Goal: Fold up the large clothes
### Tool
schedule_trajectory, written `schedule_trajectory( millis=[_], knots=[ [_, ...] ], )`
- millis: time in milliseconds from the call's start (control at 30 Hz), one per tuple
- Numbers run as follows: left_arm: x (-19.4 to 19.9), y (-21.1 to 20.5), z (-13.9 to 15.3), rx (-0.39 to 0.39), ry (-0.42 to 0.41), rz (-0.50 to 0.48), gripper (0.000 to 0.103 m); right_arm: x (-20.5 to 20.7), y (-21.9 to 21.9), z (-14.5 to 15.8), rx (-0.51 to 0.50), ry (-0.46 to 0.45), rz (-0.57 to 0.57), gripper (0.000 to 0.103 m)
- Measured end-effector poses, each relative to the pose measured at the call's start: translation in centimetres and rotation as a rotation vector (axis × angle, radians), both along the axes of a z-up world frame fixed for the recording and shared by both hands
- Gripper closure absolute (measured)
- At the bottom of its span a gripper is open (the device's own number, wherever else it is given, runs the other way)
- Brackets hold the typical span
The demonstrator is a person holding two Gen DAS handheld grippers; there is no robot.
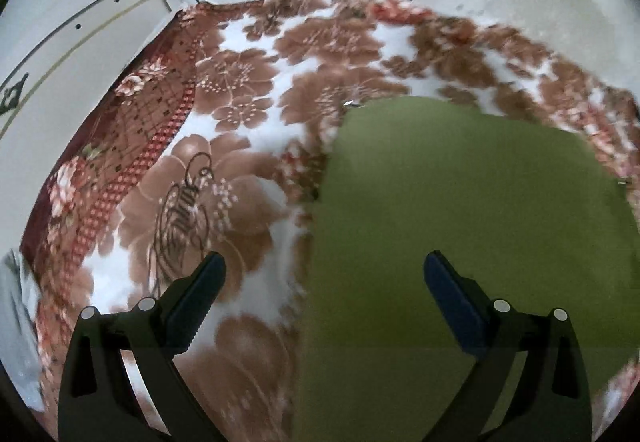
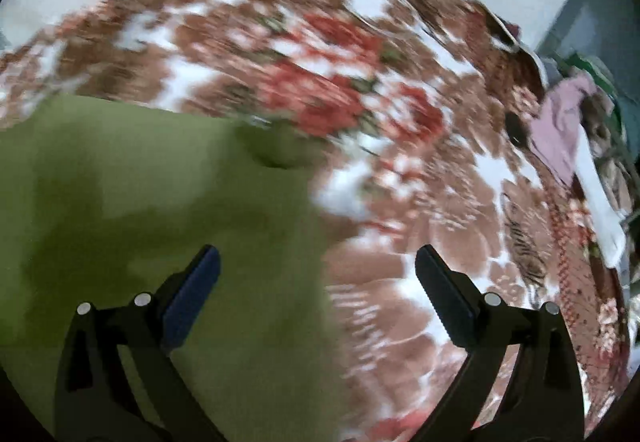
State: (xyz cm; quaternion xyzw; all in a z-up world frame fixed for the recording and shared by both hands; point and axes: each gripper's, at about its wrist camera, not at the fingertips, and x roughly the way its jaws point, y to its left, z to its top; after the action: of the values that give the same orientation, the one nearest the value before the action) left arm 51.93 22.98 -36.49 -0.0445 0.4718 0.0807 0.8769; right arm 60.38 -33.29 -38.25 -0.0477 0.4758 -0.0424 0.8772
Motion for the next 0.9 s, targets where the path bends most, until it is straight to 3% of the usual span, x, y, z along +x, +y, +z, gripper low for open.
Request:
schedule_trajectory(
  millis=[233, 533, 733, 900],
  knots=[
    [-8.1, -3.9, 0.9, -0.162, -0.02, 0.045, 0.006, -3.1, 7.9, 3.6, 0.08, -0.079, 0.122, 0.006],
    [-17.1, -4.3, -3.8, -0.403, -0.033, 0.213, 0.006, -4.9, 12.9, 2.2, 0.144, 0.019, 0.157, 0.005],
    [-19.6, -3.0, -7.3, -0.576, -0.096, 0.382, 0.006, -5.5, 14.8, 0.7, 0.128, 0.056, 0.196, 0.005],
    [-18.9, -4.0, -8.9, -0.606, -0.155, 0.381, 0.006, -5.7, 15.3, -0.2, 0.121, 0.074, 0.188, 0.005]
  ],
)
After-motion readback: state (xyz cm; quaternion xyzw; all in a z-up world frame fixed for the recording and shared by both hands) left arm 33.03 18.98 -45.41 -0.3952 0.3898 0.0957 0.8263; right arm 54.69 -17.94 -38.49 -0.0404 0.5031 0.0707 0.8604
